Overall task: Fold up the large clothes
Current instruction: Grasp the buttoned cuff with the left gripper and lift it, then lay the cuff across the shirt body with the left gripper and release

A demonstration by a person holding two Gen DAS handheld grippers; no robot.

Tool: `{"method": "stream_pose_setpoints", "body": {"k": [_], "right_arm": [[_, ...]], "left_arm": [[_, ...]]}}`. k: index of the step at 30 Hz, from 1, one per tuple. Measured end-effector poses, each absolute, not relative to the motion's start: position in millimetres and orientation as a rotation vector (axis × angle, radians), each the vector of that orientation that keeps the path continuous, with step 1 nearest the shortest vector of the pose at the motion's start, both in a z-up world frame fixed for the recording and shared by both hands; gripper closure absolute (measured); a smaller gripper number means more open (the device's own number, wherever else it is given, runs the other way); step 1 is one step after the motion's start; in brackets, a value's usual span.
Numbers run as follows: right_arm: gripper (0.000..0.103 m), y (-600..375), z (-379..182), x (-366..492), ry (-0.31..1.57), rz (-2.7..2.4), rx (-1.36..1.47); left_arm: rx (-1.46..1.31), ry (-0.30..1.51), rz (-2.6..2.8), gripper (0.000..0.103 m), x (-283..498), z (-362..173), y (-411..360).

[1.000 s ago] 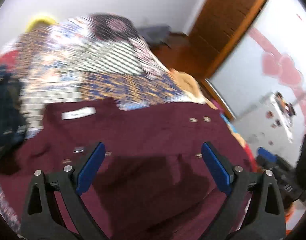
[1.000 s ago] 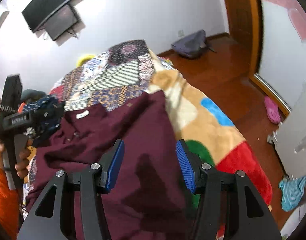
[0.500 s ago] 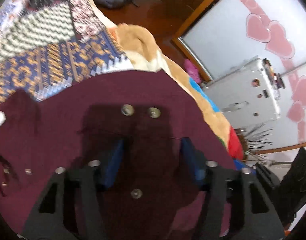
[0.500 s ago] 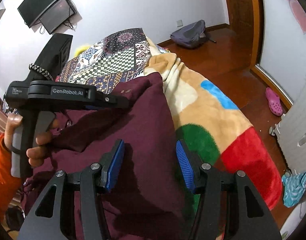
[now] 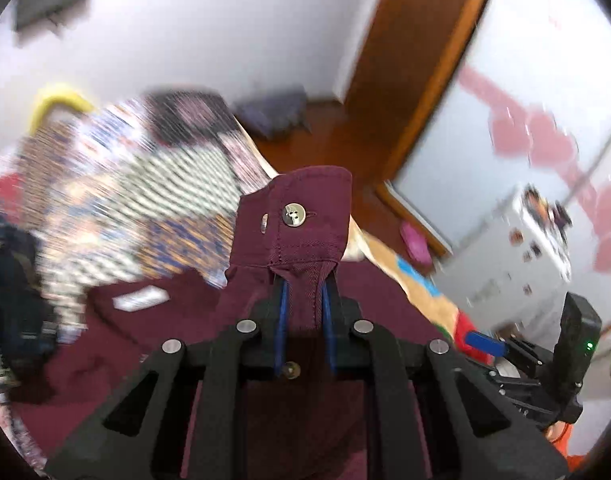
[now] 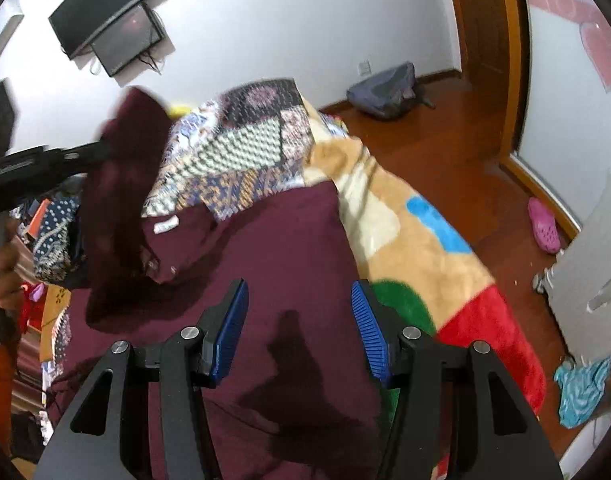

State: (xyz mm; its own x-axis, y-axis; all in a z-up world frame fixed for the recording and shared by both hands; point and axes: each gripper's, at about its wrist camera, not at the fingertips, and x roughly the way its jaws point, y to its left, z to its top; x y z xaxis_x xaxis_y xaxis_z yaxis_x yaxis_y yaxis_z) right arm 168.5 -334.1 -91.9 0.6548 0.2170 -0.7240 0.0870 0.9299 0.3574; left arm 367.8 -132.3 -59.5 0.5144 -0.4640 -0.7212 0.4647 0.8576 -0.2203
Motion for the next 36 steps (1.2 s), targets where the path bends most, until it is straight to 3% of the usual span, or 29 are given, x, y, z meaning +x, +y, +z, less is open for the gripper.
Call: {"method": "stream_pose_setpoints", "body": {"k": [5, 10, 15, 18, 20, 26, 33, 36], "right_arm": [[0.053, -319, -75, 176, 0.808, 0.097, 0.357], [0.053, -294, -75, 182, 0.813, 0.133, 0.336], [0.053, -265, -85, 183, 0.864, 0.169, 0.298], [0.053, -256, -88, 179, 0.886, 0.171, 0.26], [0.053, -255, -88, 176, 0.893, 0.161, 0.245], [0.053, -263, -93, 172, 0.919, 0.113, 0.255], [0.053, -252, -95, 176, 0.934, 0.107, 0.239], [0.053, -244, -98, 180, 0.945, 0.126, 0.228]], "left_arm": [[-0.023, 0.665, -0.361, 0.088, 325, -6, -46], [-0.103, 0.612, -0.219, 0.088, 286, -5, 32], [-0.189, 0.722, -0.136, 0.085, 262, -66, 98], [-0.293, 0.883, -0.085, 0.075, 256, -125, 137], [-0.342, 0.969, 0.007, 0.075, 250, -163, 159], [-0.457, 1.032, 0.09, 0.074, 227, -203, 204], [-0.258, 1.026, 0.104, 0.034, 222, -198, 201], [-0.122, 1.072, 0.079, 0.028, 226, -212, 183]]}}
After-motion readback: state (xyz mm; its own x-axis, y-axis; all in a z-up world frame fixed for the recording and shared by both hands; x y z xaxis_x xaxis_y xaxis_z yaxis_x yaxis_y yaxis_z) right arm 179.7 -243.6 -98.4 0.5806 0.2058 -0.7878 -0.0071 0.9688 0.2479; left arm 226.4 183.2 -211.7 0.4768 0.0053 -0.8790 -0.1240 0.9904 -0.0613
